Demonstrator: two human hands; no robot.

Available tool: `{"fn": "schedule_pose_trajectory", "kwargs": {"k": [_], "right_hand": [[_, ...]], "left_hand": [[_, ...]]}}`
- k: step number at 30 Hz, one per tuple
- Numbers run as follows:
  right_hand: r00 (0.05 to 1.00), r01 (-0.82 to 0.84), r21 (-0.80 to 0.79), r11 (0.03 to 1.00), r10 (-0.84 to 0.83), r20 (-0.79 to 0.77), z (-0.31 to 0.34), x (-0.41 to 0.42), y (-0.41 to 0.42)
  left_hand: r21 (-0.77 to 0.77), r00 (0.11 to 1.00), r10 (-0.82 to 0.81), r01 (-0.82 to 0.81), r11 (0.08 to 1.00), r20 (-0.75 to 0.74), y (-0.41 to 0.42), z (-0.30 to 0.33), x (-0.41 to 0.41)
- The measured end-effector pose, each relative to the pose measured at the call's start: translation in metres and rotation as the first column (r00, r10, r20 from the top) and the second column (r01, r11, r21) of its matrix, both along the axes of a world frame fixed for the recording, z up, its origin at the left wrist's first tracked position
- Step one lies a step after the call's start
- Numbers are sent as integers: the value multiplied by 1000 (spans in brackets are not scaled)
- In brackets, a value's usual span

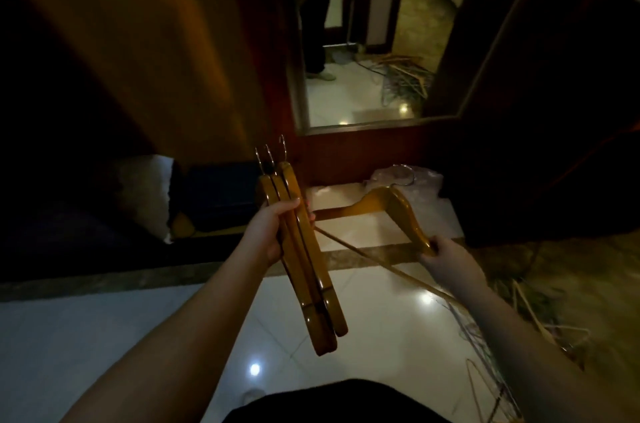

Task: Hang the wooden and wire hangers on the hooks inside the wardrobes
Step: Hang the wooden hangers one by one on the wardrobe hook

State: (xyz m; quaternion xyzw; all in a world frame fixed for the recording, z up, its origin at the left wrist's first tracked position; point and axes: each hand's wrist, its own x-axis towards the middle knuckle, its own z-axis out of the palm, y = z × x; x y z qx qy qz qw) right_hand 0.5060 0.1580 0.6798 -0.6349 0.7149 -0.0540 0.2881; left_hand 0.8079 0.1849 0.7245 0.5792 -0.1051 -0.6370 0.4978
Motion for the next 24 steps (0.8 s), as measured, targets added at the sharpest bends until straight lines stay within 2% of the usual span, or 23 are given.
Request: {"fn": "schedule_pose_trajectory", "kwargs": {"k": [7,13,20,24], "right_hand": [[974,-223,-43,974,224,20,22,162,16],[935,-331,-106,938,341,95,48,281,7],[909,-381,-236,894,408,81,103,381,-30],[911,-360,-392,847,410,49,135,424,-70]], "left_hand": [[-103,998,66,-64,993,9,56,30,155],[-187,991,130,-121,975,36,81,64,259],[-288,973,229,-210,934,33,71,117,345],[-354,968,251,-231,906,11,50,154,377]]}}
